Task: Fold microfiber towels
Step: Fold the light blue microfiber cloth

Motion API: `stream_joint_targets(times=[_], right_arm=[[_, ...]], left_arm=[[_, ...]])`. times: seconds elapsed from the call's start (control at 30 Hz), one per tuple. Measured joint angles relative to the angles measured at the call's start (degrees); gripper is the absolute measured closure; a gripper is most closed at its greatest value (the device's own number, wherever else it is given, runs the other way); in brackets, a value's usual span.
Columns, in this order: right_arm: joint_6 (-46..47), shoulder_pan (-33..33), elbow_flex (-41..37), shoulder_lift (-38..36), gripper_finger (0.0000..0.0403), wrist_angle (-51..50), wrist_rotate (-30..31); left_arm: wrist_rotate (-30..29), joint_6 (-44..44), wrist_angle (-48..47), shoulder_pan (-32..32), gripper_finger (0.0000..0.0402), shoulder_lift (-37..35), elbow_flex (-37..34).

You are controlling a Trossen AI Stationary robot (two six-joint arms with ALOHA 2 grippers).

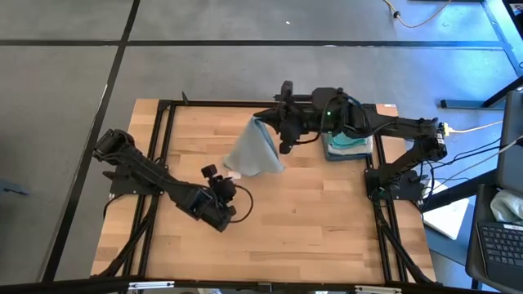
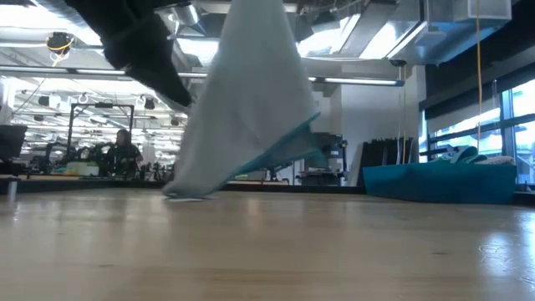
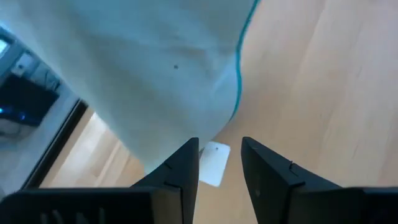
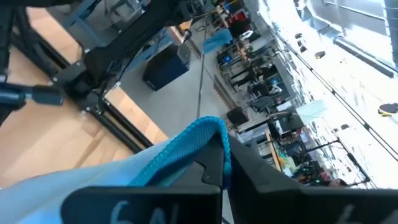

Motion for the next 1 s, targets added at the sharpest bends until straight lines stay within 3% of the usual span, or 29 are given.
stream_joint_targets(times=[0.13, 0.3, 0.43, 0.73, 1.0], right_arm=[[-3.36, 2.15, 0.21, 0.15, 0.0397, 0.33, -1.94], [-4.45, 5.40, 0.32, 3.08, 0.0395, 9.15, 12.37], [-8.74, 7.07, 0.32, 5.32, 0.0393, 8.15, 12.71], [-9.69, 8.03, 0.23, 7.52, 0.0392, 8.47, 14.55], [-2.42, 8.12, 0.23, 7.58, 0.0392, 5.52, 14.37]], left_arm=[[-1.85, 2.45, 6.09, -2.18, 0.0289, 0.00, -0.65], [-1.99, 13.46, 20.10, -4.31, 0.0289, -0.02, -1.67], [-2.93, 19.08, 25.17, -4.87, 0.0289, -0.02, -2.56], [-3.78, 19.60, 24.35, -3.64, 0.0289, -0.02, -5.47], [-4.39, 16.07, 17.02, -3.51, 0.0289, -0.02, -7.32]])
